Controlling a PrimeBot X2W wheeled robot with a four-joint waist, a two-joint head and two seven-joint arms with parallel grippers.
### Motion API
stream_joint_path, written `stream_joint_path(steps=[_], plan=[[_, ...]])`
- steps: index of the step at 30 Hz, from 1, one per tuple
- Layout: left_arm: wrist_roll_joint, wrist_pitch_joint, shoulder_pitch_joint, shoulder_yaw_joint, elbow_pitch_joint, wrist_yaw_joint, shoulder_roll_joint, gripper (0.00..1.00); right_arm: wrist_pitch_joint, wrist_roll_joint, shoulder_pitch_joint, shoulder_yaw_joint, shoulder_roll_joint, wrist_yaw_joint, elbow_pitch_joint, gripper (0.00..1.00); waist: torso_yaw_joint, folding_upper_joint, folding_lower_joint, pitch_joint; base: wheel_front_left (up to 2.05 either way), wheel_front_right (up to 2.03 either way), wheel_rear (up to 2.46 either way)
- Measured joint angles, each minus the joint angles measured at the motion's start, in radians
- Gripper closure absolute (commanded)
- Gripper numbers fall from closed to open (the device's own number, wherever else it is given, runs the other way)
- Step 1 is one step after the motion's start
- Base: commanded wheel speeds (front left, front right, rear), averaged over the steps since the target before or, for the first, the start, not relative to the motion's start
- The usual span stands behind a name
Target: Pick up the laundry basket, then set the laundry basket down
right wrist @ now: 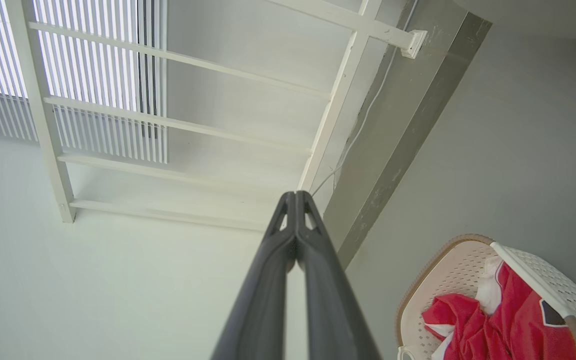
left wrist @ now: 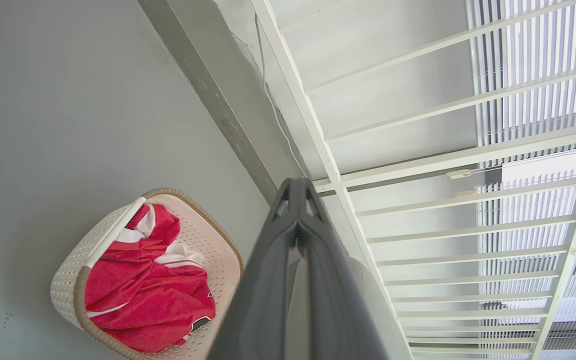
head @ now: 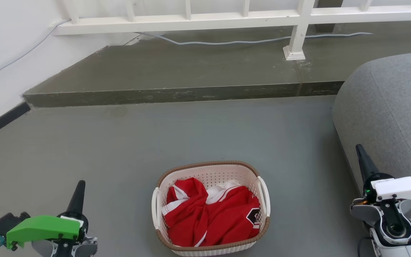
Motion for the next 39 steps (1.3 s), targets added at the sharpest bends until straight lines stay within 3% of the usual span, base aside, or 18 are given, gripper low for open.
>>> stream_joint_path(steps=[22, 39], plan=[[-0.248, 0.067, -0.012, 0.091, 0.024, -0.056, -0.015, 1.0, 0.072, 0.264, -0.001, -0.095, 0.028, 0.041, 0.0, 1.0, 0.019, 0.0, 0.0, -0.01, 0.0, 0.0, 0.0], [-0.251, 0.067, -0.025, 0.092, 0.026, -0.058, -0.017, 1.0, 0.073, 0.269, -0.001, -0.1, 0.03, 0.041, 0.0, 1.0, 0.019, 0.0, 0.0, -0.01, 0.0, 0.0, 0.0]])
